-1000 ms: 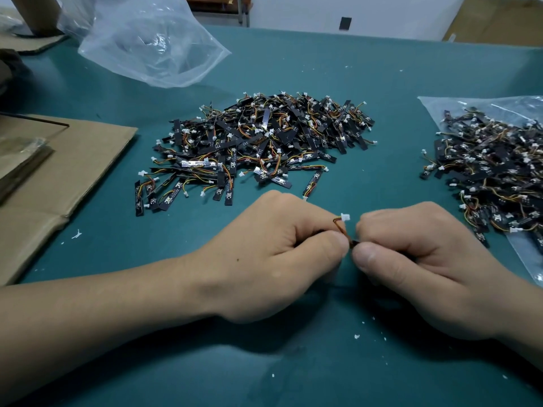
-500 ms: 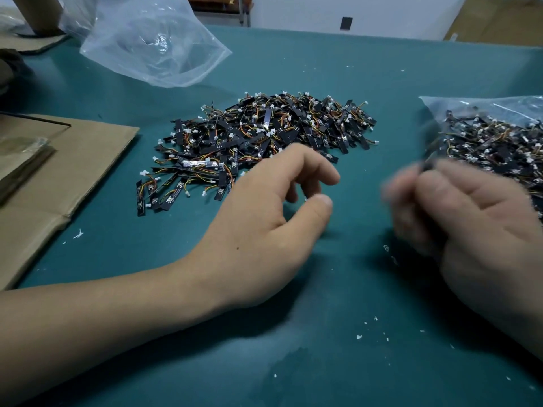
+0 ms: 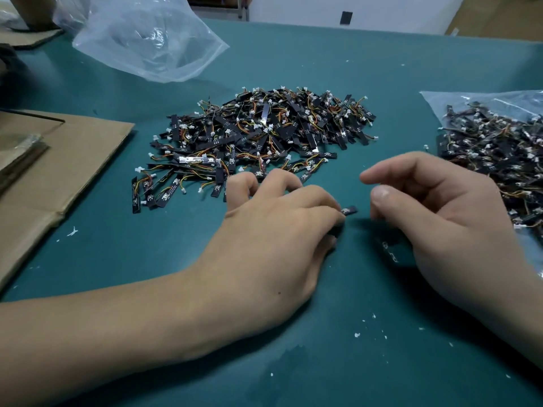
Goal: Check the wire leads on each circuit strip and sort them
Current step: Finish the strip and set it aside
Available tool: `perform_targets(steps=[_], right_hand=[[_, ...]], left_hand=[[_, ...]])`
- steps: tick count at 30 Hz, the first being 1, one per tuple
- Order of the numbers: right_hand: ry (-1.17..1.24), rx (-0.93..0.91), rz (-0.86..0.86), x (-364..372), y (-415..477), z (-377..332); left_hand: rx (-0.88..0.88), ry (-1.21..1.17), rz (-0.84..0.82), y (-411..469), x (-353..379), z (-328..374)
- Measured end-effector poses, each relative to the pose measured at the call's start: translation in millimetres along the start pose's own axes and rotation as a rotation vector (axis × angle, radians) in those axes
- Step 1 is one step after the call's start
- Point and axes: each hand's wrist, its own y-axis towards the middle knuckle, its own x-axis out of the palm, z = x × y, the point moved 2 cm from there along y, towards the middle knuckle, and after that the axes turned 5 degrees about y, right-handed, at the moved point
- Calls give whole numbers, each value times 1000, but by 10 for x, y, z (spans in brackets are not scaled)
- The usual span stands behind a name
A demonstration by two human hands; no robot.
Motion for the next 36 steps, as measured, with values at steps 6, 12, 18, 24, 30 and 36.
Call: perform_targets(steps=[6,12,18,24,30,36], right_hand=[[-69,65,-112,16,5,-3],[-214,52,-273,71,-18,-73],[-20,53,-378,56,-9,-107],[160,44,-226,32,26,-82],[33,-20,-330,64,-65,-115],[-76,-76,-322,51,-65,-139]], left_hand=[[-31,-380,152,47,-23,-85],[-36,-527,236,54,-45,-117],[7,-611,394,17,-83,-127],[300,-638,394,5,-153,-58],[23,-840,349,18,-112,-125],[-49,-731,92,83,-53,-70]])
